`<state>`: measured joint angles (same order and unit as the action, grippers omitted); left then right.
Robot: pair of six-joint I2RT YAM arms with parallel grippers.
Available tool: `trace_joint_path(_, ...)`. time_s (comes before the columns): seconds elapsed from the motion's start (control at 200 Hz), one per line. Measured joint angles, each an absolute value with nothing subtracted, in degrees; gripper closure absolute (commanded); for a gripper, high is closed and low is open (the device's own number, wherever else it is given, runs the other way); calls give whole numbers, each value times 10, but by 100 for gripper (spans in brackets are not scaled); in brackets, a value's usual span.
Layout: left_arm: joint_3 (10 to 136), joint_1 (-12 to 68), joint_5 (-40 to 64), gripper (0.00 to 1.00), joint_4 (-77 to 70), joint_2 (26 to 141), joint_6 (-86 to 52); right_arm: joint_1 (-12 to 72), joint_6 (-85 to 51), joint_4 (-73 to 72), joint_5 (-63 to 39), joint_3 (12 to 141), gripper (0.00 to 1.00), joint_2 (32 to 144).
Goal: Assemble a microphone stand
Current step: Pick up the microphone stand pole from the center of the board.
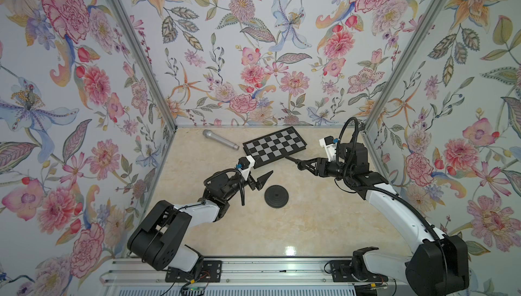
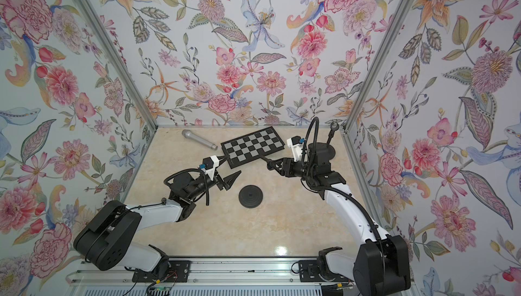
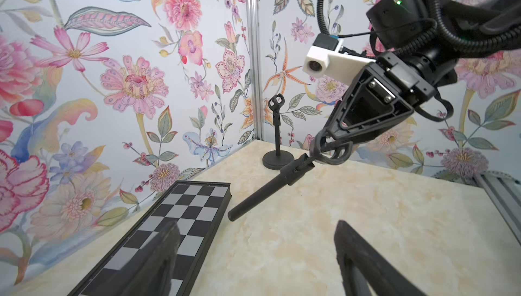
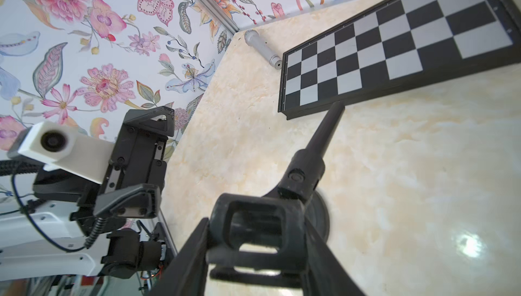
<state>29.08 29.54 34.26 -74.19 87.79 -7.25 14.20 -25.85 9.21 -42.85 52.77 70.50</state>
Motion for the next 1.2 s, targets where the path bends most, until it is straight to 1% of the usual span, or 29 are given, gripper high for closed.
trace_joint_path(0.125, 305, 300, 374, 18, -820, 947, -2, 142, -307, 138, -476, 537, 75, 703)
trace_joint_path(0.235, 328, 300, 411, 22, -826, 980, 38, 139, -333, 165, -498, 541, 75, 696)
trace_joint_path(0.385, 358, 303, 448, 22, -779, 985, 88, 136, -351, 189, -507, 544, 76, 686)
trace_joint_path(0.44, 359, 307, 453, 24, -761, 985, 98, 136, -355, 195, -507, 548, 76, 683)
trace_joint_path(0.575, 374, 341, 450, 25, -657, 985, 127, 138, -365, 206, -505, 552, 77, 682)
trace_joint_path(0.626, 376, 352, 447, 24, -639, 985, 127, 141, -369, 212, -501, 552, 77, 682)
trace_joint_path(0.676, 376, 359, 446, 25, -628, 986, 127, 146, -370, 217, -497, 552, 77, 682)
trace_joint_path(0.766, 389, 361, 441, 40, -591, 992, 132, 160, -372, 223, -494, 553, 77, 683)
trace_joint_path(0.886, 422, 363, 429, 44, -548, 1010, 135, 181, -376, 232, -492, 571, 76, 701)
trace_joint_path(0.981, 423, 364, 428, 52, -533, 1011, 140, 197, -376, 232, -491, 586, 76, 718)
trace_joint_path(1.031, 423, 364, 429, 54, -524, 1011, 143, 204, -376, 232, -490, 590, 76, 725)
trace_joint_path(1.071, 423, 364, 429, 58, -521, 1011, 144, 209, -376, 234, -489, 592, 75, 729)
trace_joint_path(1.096, 423, 364, 429, 62, -518, 1011, 146, 211, -376, 234, -488, 593, 75, 731)
trace_joint_path(1.136, 423, 364, 428, 73, -515, 1011, 148, 215, -375, 235, -488, 596, 74, 736)
trace_joint_path(1.196, 422, 364, 428, 91, -511, 1011, 152, 219, -374, 234, -486, 602, 66, 741)
